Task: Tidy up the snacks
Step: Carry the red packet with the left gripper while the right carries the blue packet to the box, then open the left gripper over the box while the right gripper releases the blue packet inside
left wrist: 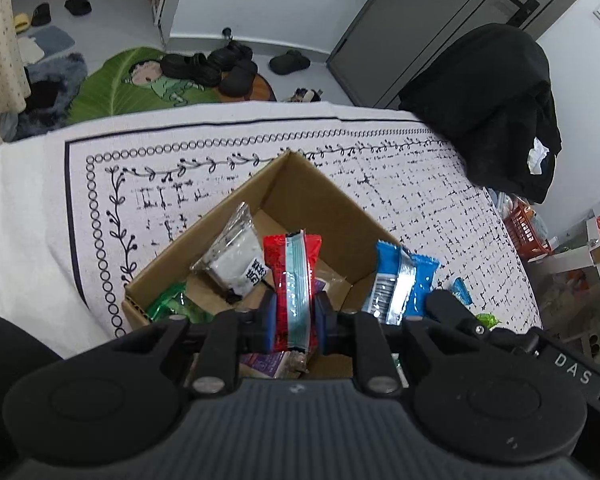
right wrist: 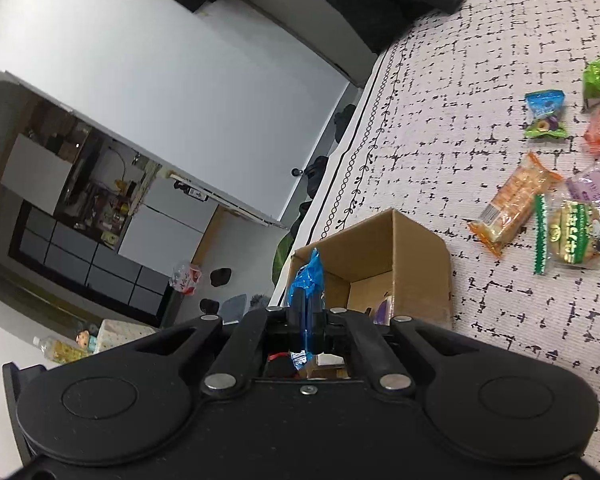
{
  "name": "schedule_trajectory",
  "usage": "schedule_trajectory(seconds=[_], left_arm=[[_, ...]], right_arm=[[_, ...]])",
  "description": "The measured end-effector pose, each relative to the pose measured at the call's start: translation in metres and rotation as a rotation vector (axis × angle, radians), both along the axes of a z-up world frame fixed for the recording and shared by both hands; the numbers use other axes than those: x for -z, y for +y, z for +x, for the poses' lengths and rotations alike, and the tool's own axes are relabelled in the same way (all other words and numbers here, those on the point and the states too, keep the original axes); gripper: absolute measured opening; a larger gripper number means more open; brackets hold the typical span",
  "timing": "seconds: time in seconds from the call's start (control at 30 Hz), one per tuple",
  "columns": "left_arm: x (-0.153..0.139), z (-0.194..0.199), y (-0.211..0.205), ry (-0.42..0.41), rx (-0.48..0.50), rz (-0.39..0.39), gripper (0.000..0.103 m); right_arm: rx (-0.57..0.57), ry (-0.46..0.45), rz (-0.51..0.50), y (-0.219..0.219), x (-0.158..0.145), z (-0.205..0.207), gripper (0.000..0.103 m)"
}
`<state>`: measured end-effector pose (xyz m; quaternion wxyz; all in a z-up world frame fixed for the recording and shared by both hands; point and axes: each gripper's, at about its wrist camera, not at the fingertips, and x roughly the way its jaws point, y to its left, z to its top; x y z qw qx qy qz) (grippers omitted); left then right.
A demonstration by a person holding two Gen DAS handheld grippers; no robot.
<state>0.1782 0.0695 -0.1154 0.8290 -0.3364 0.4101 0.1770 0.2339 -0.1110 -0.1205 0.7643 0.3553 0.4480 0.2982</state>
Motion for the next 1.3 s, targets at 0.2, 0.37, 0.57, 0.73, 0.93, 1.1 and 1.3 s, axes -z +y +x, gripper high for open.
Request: schedule_trajectory(seconds=[0.2, 0.37, 0.57, 0.73, 0.93, 1.1, 1.3], left_arm=[[0.011, 0.005, 0.011, 0.018, -0.011, -0.032, 0.039], [0.011, 0.006, 0.022, 0.03, -0.029, -0.031, 0.054], [0.004, 0.007, 0.032, 0.033, -0.033, -0.009, 0.064], [-0.005, 0.004, 0.037, 0.031, -0.037, 0.016, 0.067], [-0.013, -0.002, 0.034, 0.045, -0.038, 0.042, 0.074], [-0.023, -0.01, 0.03, 0.059, -0.021, 0.084, 0.077], [-0.035, -0.021, 0.019, 0.056, -0.005, 0.15, 0.086]], right_arm=[[-0.016, -0.003, -0.04, 0.016, 0.006, 0.001, 0.0], [-0.018, 0.003, -0.061, 0.025, 0.01, 0.004, 0.0], [-0.021, 0.009, -0.061, 0.034, 0.012, 0.007, 0.008], [-0.031, 0.011, -0.113, 0.035, 0.011, 0.007, 0.021], [-0.008, -0.007, -0.162, 0.025, 0.002, 0.002, 0.052], [-0.02, -0.055, -0.218, 0.017, -0.008, -0.003, 0.061], [-0.043, -0.087, -0.253, 0.009, -0.018, -0.008, 0.072]])
